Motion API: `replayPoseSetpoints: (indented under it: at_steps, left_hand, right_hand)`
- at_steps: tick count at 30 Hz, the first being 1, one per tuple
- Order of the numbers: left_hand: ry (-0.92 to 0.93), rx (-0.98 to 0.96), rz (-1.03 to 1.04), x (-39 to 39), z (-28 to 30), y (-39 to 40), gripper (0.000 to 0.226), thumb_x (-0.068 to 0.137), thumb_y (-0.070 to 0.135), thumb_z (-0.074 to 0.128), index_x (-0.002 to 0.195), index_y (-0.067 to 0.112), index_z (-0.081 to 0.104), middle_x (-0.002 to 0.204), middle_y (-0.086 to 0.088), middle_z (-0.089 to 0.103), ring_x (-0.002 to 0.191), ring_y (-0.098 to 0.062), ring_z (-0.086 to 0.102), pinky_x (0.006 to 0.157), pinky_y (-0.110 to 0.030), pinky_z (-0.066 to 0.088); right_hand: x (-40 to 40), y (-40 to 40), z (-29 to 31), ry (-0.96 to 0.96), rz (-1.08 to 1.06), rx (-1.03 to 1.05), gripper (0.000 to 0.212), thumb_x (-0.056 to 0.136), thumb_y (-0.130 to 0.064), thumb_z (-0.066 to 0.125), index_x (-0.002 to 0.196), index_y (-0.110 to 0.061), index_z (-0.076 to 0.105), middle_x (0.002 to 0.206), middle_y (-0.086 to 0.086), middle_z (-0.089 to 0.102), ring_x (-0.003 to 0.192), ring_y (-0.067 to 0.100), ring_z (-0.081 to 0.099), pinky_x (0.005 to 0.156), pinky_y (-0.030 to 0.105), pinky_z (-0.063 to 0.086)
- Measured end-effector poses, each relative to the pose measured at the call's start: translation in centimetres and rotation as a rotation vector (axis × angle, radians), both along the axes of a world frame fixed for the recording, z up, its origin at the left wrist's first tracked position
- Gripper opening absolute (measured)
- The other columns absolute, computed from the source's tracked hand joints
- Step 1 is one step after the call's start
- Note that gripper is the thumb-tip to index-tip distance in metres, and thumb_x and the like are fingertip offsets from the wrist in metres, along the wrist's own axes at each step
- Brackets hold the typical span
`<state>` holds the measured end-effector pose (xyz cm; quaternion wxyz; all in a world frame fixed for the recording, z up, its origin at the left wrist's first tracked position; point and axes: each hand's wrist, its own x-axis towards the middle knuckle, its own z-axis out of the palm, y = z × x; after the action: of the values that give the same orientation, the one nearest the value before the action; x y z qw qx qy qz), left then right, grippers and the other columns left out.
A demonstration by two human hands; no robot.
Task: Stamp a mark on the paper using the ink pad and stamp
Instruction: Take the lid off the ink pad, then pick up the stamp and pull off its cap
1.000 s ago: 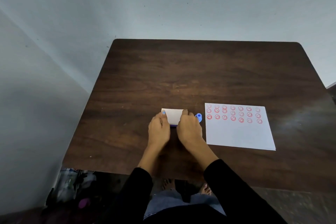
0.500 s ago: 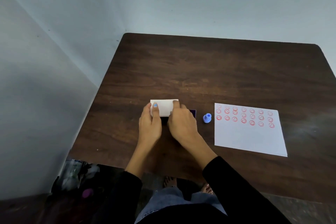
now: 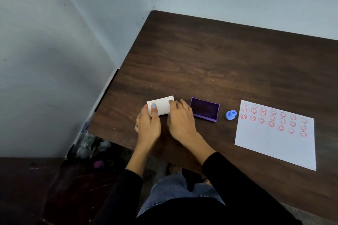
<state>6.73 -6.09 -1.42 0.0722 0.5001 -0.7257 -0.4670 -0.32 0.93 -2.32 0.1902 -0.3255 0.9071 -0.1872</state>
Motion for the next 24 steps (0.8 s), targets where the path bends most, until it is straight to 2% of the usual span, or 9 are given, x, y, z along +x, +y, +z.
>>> replayPoseSetpoints:
  at_steps: [4,6,8,11,13,18,24]
  left_hand:
    - [-0.027,-0.071,-0.025,-0.7,0.6,0.6,0.05,0.1,0.038,0.03,0.141,0.01,0.033,0.15,-0.011,0.035,0.144,-0.028,0.017,0.118,-0.051,0.009]
    - [-0.013,-0.127,-0.054,-1.3,0.8,0.9,0.051,0.099,0.036,0.034,0.142,0.009,0.03,0.152,-0.012,0.031,0.145,-0.028,0.014,0.119,-0.049,0.009]
    - [0.037,-0.187,-0.141,-2.4,0.8,1.6,0.049,0.098,0.031,0.04,0.141,0.007,0.034,0.148,-0.013,0.038,0.142,-0.03,0.025,0.117,-0.049,0.017]
    - [0.119,-0.242,-0.332,-4.3,0.6,3.4,0.038,0.096,0.02,0.048,0.13,0.004,0.048,0.132,-0.015,0.056,0.126,-0.033,0.047,0.11,-0.052,0.03]
    - [0.129,-0.276,-0.475,-5.6,0.2,5.1,0.035,0.093,0.02,0.054,0.125,0.006,0.054,0.124,-0.013,0.062,0.12,-0.034,0.052,0.107,-0.053,0.031]
    - [0.129,-0.319,-0.689,-6.7,-1.1,9.2,0.042,0.086,0.024,0.062,0.126,0.013,0.053,0.131,-0.007,0.057,0.133,-0.023,0.04,0.117,-0.044,0.003]
    - [0.071,-0.382,-0.773,-7.0,-1.6,11.1,0.049,0.083,0.024,0.065,0.129,0.015,0.05,0.137,-0.004,0.053,0.139,-0.019,0.03,0.116,-0.042,-0.006]
  right_hand:
    - [-0.5,0.5,0.7,0.003,-0.046,-0.094,0.053,0.089,-0.011,0.048,0.138,-0.007,0.03,0.145,0.016,0.039,0.138,0.032,0.027,0.113,0.041,0.023]
    - [-1.4,1.3,1.4,0.051,-0.099,-0.191,0.051,0.089,-0.011,0.05,0.137,-0.008,0.034,0.144,0.015,0.041,0.136,0.029,0.031,0.112,0.041,0.027]
    - [-2.6,2.8,2.0,0.102,-0.193,-0.279,0.047,0.088,-0.011,0.051,0.134,-0.009,0.04,0.141,0.013,0.044,0.133,0.027,0.035,0.111,0.04,0.031]
    - [-4.3,5.9,2.4,0.15,-0.354,-0.352,0.043,0.088,-0.012,0.054,0.13,-0.011,0.045,0.137,0.011,0.049,0.129,0.024,0.041,0.107,0.038,0.036]
    - [-5.1,8.3,2.2,0.161,-0.45,-0.34,0.043,0.087,-0.013,0.055,0.129,-0.013,0.046,0.136,0.009,0.051,0.127,0.024,0.042,0.103,0.038,0.039]
    - [-6.0,13.0,0.9,0.04,-0.542,-0.283,0.041,0.084,-0.011,0.062,0.123,-0.014,0.052,0.129,0.008,0.056,0.119,0.025,0.049,0.093,0.034,0.043]
    - [-5.8,14.2,0.0,0.027,-0.527,-0.297,0.025,0.086,-0.005,0.058,0.11,-0.01,0.063,0.111,0.012,0.067,0.102,0.026,0.06,0.085,0.033,0.047]
